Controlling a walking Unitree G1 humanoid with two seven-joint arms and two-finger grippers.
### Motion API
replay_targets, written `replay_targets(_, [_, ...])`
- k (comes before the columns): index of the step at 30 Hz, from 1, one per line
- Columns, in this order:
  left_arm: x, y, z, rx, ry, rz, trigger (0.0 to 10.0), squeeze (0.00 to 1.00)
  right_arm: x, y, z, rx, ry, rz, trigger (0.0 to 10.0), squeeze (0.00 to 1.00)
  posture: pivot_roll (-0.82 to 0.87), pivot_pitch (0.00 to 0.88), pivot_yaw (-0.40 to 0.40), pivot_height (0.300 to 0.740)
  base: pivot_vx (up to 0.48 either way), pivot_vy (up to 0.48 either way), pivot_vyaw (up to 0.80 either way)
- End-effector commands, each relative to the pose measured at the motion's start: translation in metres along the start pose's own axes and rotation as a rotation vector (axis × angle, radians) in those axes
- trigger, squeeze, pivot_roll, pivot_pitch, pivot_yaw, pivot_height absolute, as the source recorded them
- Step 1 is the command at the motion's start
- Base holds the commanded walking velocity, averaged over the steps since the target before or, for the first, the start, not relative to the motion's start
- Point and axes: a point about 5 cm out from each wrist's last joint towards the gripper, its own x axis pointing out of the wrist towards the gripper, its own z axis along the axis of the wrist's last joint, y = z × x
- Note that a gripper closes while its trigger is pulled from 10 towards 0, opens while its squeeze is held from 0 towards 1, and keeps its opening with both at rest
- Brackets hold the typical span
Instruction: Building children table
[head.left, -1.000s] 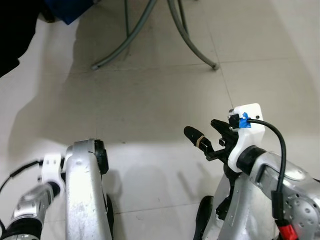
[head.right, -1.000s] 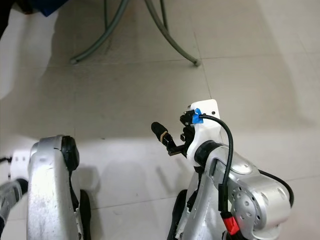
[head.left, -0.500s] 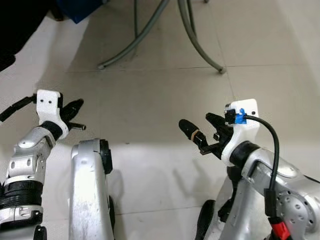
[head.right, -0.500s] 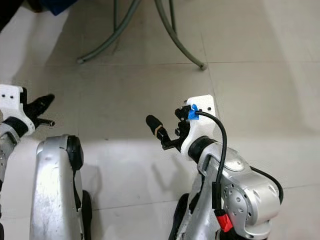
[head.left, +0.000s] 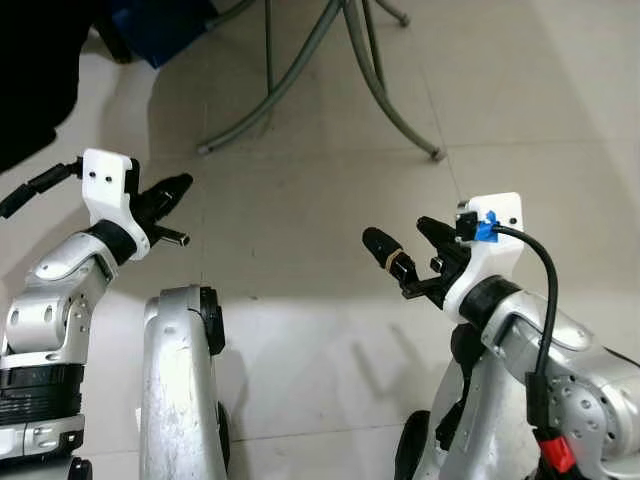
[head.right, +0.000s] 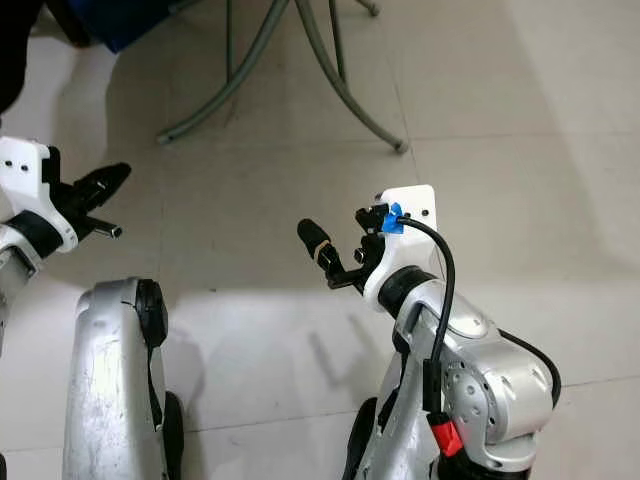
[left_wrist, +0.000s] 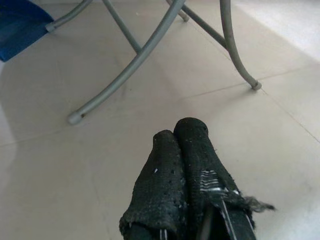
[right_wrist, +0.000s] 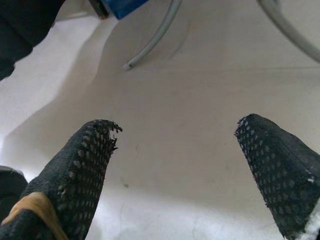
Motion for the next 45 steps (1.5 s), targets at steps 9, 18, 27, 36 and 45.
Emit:
replay_targets(9, [-0.036, 0.062, -0.050, 0.172, 0.315, 0.260, 10.0, 0.00, -0.006, 0.003, -0.009, 0.003, 0.008, -0.022, 10.0, 0.00, 0.00, 0.335, -0.010, 0.300, 0.000, 0.000, 0.00])
replay_targets(18, [-0.046, 0.055, -0.051, 0.110, 0.299, 0.205, 10.0, 0.00, -0.009, 0.002, -0.009, 0.000, 0.006, -0.033, 10.0, 0.00, 0.00, 0.335, -0.012, 0.300, 0.000, 0.000, 0.00])
replay_targets(27, [-0.065, 0.061, -0.099, 0.154, 0.594, 0.203, 10.0, 0.00, -0.006, 0.005, -0.009, 0.000, 0.004, -0.029, 10.0, 0.00, 0.00, 0.333, -0.013, 0.300, 0.000, 0.000, 0.00])
replay_targets(36, [-0.088, 0.080, -0.117, 0.189, 0.622, 0.307, 10.0, 1.00, -0.019, -0.001, -0.012, -0.015, 0.034, -0.059, 10.0, 0.00, -0.03, 0.361, -0.011, 0.300, 0.000, 0.000, 0.00])
replay_targets(45, [-0.091, 0.084, -0.120, 0.188, 0.643, 0.305, 10.0, 1.00, -0.017, 0.001, -0.014, -0.004, 0.051, -0.043, 10.0, 0.00, -0.03, 0.375, -0.019, 0.300, 0.000, 0.000, 0.00])
